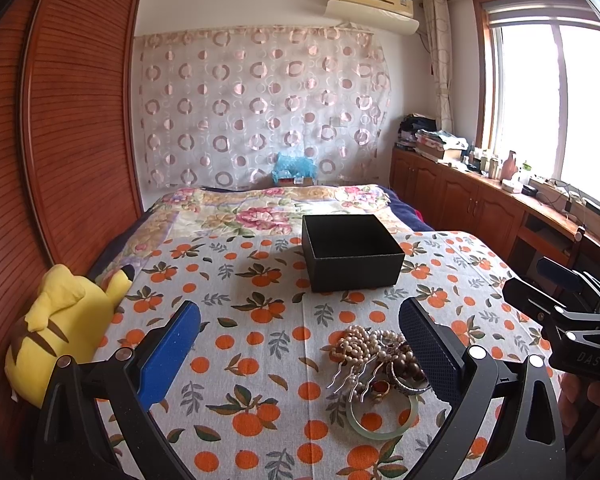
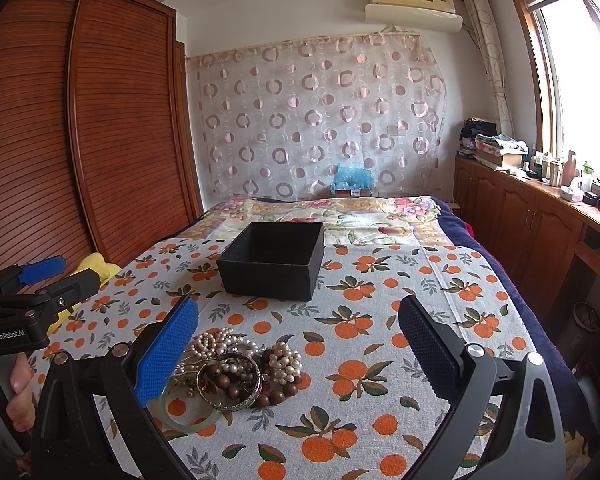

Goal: Organize jewelry

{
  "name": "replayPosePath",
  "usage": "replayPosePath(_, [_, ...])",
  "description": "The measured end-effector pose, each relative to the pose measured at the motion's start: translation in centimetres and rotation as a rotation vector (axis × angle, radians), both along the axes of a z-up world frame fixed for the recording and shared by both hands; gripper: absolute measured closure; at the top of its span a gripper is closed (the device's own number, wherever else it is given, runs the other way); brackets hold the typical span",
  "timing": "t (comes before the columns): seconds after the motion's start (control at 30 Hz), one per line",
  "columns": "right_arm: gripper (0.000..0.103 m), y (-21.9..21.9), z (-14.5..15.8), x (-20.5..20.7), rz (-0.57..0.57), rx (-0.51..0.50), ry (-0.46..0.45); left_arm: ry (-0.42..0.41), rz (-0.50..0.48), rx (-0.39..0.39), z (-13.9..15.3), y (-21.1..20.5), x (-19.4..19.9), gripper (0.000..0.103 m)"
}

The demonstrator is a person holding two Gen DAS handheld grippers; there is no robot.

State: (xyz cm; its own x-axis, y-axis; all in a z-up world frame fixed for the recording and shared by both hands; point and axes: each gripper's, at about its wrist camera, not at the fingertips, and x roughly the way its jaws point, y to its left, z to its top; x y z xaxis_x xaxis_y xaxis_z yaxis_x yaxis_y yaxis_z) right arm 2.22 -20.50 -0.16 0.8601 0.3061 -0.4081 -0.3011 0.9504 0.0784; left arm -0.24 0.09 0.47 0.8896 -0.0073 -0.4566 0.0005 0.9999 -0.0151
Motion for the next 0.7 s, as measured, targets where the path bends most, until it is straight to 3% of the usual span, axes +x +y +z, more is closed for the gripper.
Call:
replayPosePath(0.47, [0.003, -0.1, 0.1, -0.4, 0.001, 0.000, 0.003, 0.003, 0.001, -0.001, 0.7, -0.3, -0.1, 0.007])
replayPosePath(0.7, [0.003, 0.6, -0.4, 0.1, 0.015, 0.002, 0.021, 0.028, 0.002, -0.008, -0.6, -0.9, 0.0, 0.007])
